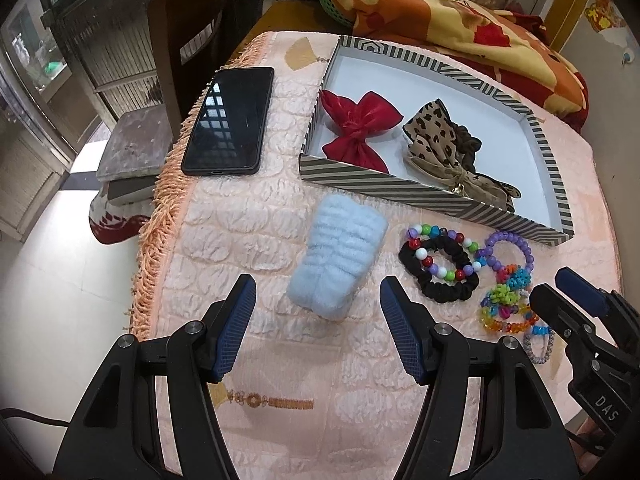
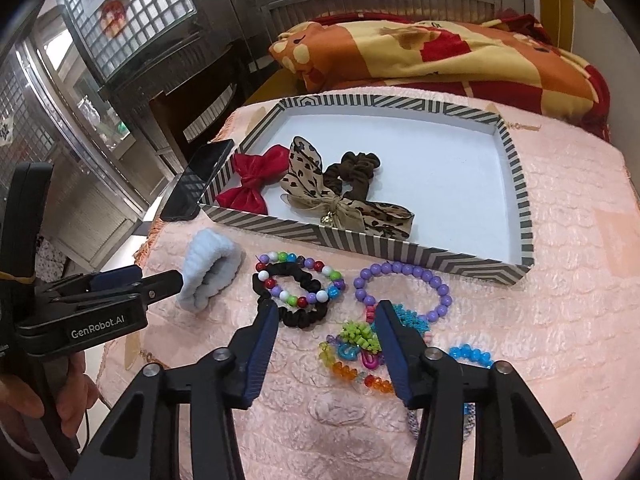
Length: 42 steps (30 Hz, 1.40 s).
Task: Organize jewelry
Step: 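Grasp the light blue scrunchie with the left tool while the right grasps the multicolour bead bracelet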
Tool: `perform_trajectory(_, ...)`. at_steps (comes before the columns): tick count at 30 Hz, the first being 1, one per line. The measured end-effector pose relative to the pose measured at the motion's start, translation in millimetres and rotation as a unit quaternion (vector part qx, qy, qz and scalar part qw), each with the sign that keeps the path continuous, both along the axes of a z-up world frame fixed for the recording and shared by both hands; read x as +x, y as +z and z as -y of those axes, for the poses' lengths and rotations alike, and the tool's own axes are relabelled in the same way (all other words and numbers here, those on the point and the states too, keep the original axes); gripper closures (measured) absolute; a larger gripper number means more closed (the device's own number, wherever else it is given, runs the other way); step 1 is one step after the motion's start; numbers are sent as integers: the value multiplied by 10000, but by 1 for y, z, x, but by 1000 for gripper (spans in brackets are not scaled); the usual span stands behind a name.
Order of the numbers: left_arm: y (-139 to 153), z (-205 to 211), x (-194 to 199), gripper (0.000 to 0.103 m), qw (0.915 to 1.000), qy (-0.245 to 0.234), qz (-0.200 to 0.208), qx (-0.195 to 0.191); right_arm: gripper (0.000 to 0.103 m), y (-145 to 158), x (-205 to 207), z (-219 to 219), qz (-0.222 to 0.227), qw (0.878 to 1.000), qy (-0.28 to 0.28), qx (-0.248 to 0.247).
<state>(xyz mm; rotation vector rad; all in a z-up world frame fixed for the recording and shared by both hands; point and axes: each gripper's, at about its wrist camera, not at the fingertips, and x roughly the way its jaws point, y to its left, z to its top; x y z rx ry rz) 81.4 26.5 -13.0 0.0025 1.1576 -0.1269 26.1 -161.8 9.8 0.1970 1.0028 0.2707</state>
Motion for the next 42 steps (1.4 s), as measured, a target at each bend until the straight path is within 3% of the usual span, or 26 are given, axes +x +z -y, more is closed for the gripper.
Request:
perform_trajectory(2, -1, 0, 1, 39, 10000, -2, -18, -3, 61, -4, 3, 0, -57, 10000, 6, 64)
perform_trajectory(10, -7, -6, 7, 39, 9999, 83, -117, -28, 63, -14, 25, 0, -119, 9999, 25, 121)
perform_trajectory(12, -9, -7, 9, 39, 9999, 89, -132, -28, 75, -20, 34, -3, -165, 9998, 128, 53)
perform_trajectory(14, -10, -8, 11, 39, 9999, 98, -139, -25, 78, -25, 42, -8, -217, 9994, 245, -70)
perform_trajectory(33, -23, -9, 27, 39, 9993, 77, -346, -86, 81, -60, 76, -48, -436, 9860, 1217, -1050)
perform_trajectory(37, -27, -3, 30, 37, 9991, -45, -410, -122, 84, -61, 81, -47, -440, 9866, 1243, -965)
perform_trajectory(39, -30, 0, 32, 36, 9989, -83, -447, -138, 94, -61, 81, -44, -399, 9868, 1208, -1000)
perform_trajectory(42, -36, 7, 34, 36, 9983, -190, -517, -165, 94, -60, 78, -41, -324, 9890, 1140, -883)
